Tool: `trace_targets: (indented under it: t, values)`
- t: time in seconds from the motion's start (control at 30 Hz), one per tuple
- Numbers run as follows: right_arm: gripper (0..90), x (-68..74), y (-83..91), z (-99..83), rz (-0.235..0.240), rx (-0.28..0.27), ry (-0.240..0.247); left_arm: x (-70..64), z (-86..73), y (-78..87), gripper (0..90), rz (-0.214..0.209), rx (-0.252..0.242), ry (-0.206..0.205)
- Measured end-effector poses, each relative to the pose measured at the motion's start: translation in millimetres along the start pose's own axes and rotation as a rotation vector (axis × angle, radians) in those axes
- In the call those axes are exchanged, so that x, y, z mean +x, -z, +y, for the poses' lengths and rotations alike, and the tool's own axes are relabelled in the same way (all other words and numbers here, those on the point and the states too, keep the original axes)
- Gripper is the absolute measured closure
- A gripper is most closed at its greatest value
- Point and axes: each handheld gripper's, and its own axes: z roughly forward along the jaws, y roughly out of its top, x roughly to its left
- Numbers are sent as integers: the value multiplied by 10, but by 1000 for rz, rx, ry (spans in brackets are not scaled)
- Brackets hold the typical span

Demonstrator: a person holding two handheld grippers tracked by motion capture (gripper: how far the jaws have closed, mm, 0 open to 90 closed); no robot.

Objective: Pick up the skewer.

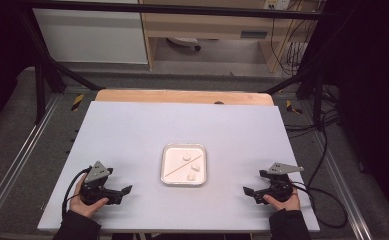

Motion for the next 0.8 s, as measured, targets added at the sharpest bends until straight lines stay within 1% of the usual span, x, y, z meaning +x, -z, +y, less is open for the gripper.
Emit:
trace_targets:
  t: [0.4, 0.53, 0.8]
  values:
    - [11, 2, 3, 0, 0, 4, -1, -19, 23, 3, 30, -2, 0, 0]
    - [10, 5, 0, -2, 1, 11, 1, -33, 36, 1, 31, -1, 2, -10]
    - [10, 2, 10, 3, 2, 7, -4, -57, 66, -25, 31, -4, 9, -12]
